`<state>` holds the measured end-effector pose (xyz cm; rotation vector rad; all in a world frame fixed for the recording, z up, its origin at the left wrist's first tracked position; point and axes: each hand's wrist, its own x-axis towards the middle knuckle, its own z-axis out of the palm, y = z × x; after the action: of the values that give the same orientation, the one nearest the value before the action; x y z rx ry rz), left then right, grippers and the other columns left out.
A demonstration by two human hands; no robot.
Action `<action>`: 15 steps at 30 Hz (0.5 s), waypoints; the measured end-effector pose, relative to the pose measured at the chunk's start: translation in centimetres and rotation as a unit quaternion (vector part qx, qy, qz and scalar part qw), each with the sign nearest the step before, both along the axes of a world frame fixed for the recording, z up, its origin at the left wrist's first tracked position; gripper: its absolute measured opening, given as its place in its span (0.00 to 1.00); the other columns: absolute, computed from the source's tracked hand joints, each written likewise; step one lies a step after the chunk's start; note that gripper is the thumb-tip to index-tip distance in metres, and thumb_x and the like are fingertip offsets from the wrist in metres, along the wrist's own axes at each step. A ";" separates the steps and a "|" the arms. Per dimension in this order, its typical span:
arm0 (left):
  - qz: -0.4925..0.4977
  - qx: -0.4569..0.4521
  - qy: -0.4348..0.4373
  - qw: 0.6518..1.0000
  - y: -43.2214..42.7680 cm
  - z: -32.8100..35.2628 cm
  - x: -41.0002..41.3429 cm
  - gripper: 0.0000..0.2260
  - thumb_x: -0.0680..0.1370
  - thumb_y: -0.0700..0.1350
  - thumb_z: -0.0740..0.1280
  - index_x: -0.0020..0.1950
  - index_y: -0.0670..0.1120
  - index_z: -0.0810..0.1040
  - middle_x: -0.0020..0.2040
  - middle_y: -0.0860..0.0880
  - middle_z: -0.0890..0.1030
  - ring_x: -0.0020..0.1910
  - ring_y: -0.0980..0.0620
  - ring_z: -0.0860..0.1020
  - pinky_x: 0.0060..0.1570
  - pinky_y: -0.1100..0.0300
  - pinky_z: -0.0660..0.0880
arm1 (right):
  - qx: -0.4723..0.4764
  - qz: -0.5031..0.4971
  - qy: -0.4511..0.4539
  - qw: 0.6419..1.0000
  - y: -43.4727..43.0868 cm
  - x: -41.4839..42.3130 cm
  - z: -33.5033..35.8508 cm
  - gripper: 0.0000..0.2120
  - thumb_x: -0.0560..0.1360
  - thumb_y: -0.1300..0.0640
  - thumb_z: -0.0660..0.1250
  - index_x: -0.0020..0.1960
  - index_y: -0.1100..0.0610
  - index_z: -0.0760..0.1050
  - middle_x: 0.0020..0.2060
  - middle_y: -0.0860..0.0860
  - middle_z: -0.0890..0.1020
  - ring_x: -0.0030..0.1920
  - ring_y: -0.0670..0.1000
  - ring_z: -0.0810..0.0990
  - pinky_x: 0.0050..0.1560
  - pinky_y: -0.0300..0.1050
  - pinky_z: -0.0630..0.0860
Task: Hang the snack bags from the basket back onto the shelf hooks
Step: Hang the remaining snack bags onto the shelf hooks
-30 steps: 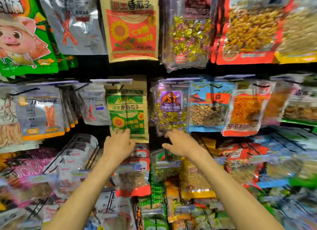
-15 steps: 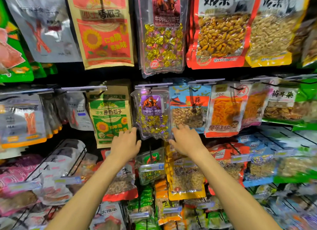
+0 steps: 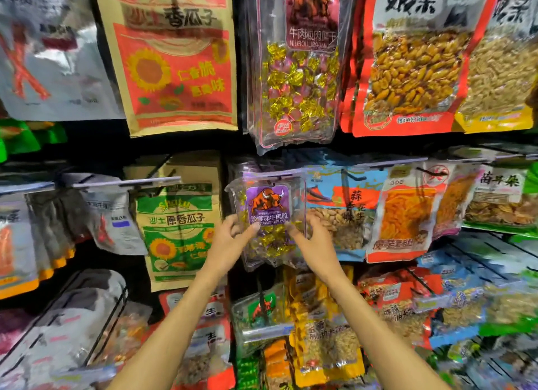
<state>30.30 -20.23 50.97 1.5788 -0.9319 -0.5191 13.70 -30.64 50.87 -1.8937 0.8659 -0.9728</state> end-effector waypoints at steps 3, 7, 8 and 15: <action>-0.008 -0.007 -0.006 1.000 0.2 -0.4 0.5 0.30 0.76 0.57 0.71 0.74 0.52 0.64 0.64 0.60 0.69 0.67 0.58 0.68 0.64 0.62 0.66 | 0.008 0.002 -0.023 1.000 -0.3 1.3 -1.0 0.23 0.75 0.37 0.65 0.58 0.54 0.73 0.54 0.42 0.77 0.56 0.47 0.74 0.58 0.45 0.73; 0.018 -0.018 -0.042 0.999 0.4 -0.5 1.0 0.26 0.74 0.62 0.69 0.66 0.49 0.75 0.60 0.51 0.81 0.59 0.53 0.79 0.60 0.58 0.75 | 0.020 -0.020 -0.039 0.999 -0.4 2.8 -1.6 0.24 0.73 0.33 0.66 0.46 0.55 0.76 0.42 0.56 0.82 0.46 0.56 0.81 0.50 0.55 0.78; 0.018 -0.019 -0.040 0.999 0.3 -0.3 1.1 0.22 0.75 0.61 0.69 0.63 0.49 0.76 0.55 0.51 0.82 0.55 0.55 0.80 0.57 0.59 0.77 | 0.026 -0.023 -0.044 0.998 -0.5 3.1 -1.7 0.23 0.73 0.34 0.67 0.45 0.54 0.76 0.40 0.56 0.82 0.44 0.57 0.82 0.48 0.53 0.79; 0.104 0.007 -0.082 0.991 -0.7 0.8 0.3 0.10 0.77 0.62 0.66 0.44 0.60 0.69 0.43 0.59 0.76 0.44 0.58 0.76 0.43 0.63 0.71 | 0.011 -0.052 -0.027 0.998 -1.4 3.8 -0.4 0.20 0.77 0.47 0.70 0.35 0.57 0.66 0.33 0.55 0.76 0.35 0.49 0.76 0.39 0.48 0.70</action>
<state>30.59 -20.95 51.79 1.7282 -0.8739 -0.2521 17.51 -32.09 50.47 -1.8112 0.9462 -1.0672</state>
